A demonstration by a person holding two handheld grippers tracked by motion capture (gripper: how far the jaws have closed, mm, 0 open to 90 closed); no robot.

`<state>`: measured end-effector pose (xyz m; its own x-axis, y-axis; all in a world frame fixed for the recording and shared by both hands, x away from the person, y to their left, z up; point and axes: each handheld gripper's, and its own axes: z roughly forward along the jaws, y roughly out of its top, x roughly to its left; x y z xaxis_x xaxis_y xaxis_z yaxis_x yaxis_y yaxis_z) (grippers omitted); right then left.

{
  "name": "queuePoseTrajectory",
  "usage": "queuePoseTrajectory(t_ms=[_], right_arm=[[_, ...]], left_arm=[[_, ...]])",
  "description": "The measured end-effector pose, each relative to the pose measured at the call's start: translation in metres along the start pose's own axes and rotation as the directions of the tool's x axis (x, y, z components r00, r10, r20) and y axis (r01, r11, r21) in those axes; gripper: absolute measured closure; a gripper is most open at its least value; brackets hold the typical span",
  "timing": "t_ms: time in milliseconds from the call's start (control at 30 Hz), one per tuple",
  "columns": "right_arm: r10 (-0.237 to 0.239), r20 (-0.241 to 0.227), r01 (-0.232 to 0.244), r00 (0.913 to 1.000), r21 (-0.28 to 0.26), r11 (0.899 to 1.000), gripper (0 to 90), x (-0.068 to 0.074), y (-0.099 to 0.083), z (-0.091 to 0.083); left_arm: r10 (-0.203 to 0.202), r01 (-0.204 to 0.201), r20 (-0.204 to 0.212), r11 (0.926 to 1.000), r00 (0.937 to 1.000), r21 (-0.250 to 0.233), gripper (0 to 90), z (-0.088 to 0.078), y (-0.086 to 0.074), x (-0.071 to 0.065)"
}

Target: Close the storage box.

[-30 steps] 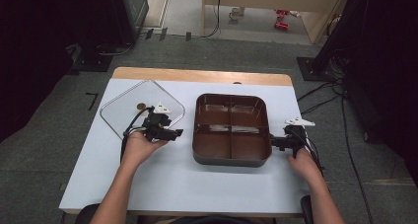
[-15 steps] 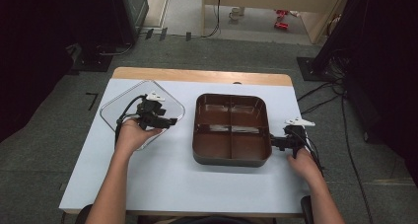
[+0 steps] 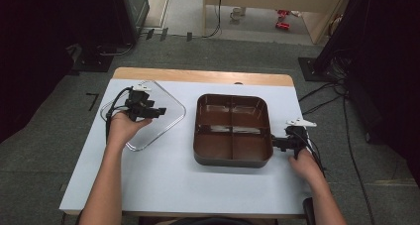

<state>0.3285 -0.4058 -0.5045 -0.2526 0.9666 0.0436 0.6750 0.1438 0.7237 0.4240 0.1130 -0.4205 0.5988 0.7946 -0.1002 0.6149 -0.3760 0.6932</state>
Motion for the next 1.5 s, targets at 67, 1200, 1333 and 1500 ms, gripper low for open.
queuePoseTrajectory(t_ms=[67, 1200, 1333, 1500], right_arm=[[0.0, 0.0, 0.0, 1.0, 0.0, 1.0, 10.3, 0.0, 0.0, 0.0], [0.0, 0.0, 0.0, 1.0, -0.001, 1.0, 10.3, 0.0, 0.0, 0.0], [0.0, 0.0, 0.0, 1.0, -0.001, 1.0, 10.3, 0.0, 0.0, 0.0], [0.0, 0.0, 0.0, 1.0, -0.001, 1.0, 10.3, 0.0, 0.0, 0.0]], left_arm=[[-0.011, 0.011, -0.012, 0.9999, 0.9999, -0.008, 38.2, -0.001, 0.0, 0.004], [-0.118, 0.127, -0.237, 0.9917, 0.9642, 0.022, 52.4, 0.031, -0.037, 0.048], [-0.12, 0.124, -0.237, 0.9922, 0.9642, 0.003, 57.1, 0.033, -0.038, 0.046], [-0.117, 0.12, -0.229, 0.9927, 0.9663, 0.0, 58.7, 0.032, -0.038, 0.047]])
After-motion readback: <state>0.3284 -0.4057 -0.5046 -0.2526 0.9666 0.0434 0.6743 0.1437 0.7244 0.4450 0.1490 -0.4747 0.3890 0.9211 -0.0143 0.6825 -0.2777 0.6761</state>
